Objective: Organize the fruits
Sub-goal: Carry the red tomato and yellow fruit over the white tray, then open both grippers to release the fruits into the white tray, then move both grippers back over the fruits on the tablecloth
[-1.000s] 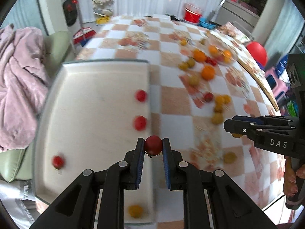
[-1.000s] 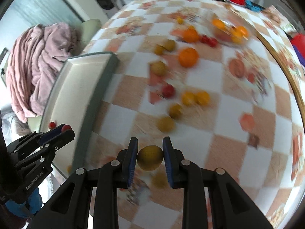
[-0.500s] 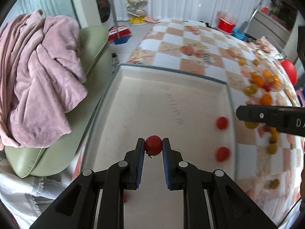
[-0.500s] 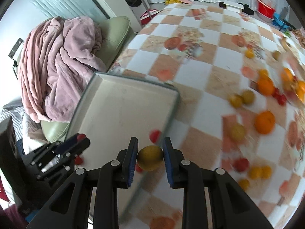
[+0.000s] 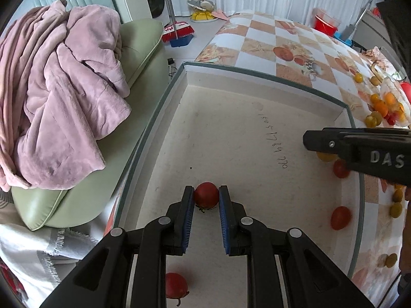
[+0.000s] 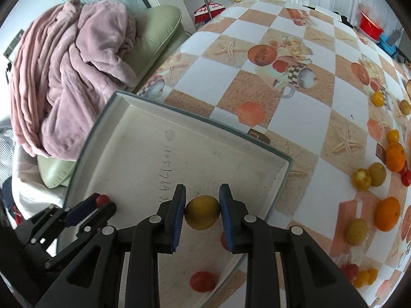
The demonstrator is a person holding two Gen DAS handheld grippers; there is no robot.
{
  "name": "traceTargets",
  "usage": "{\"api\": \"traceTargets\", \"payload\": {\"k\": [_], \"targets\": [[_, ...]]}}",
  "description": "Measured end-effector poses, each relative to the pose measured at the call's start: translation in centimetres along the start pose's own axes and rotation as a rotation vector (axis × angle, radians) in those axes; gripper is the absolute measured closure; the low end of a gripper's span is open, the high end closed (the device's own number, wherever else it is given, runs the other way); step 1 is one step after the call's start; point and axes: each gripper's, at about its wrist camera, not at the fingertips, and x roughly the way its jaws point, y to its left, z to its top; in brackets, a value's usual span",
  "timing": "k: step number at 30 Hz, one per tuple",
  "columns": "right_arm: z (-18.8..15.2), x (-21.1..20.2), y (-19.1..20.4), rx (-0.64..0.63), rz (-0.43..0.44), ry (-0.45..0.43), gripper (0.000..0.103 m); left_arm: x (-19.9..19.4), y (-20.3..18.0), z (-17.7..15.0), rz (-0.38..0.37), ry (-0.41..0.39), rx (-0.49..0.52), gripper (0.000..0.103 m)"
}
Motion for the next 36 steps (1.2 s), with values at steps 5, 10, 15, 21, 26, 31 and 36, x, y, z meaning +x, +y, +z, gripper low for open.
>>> {"api": "traceTargets", "payload": {"k": [5,10,15,21,26,31,36], "targets": [[-0.1,0.4,0.4,-0.029,-0.027,0.001,0.073,0.0,-0.5,-0.1,0.029,-0.009,0.029,0.082],[0.1,0.2,0.4,-0.029,-0.008,0.013,0.059,0.0,-0.5,-0.1,0.039,-0.007,0.042,0.081],[0.1,-1.9,0.0,-0.003,0.030,-0.046,0.030,-1.2,-0.7,-0.3,0.056,-0.068,0.053,0.025],[-0.7,-6.1,-2.2,0.044,0.032,-0.122,0.024,-2.3,-1.8,-0.2,0.046,-0.063,0.097,0.025],[-3.2,-9.1,-6.0,0.128,-0.014,-0.150,0.024,-4.4,-4.1,-0.5,0.016,-0.091,0.145,0.025],[-6.1,-11.3,-9.9,0.198,-0.055,-0.153,0.024,-6.4,-7.3,-1.3,-0.035,-0.104,0.197,0.025],[-10.0,-12.8,-13.1,0.253,-0.114,-0.139,0.024,-8.4,-11.2,-2.5,-0.098,-0.113,0.257,0.025]]}}
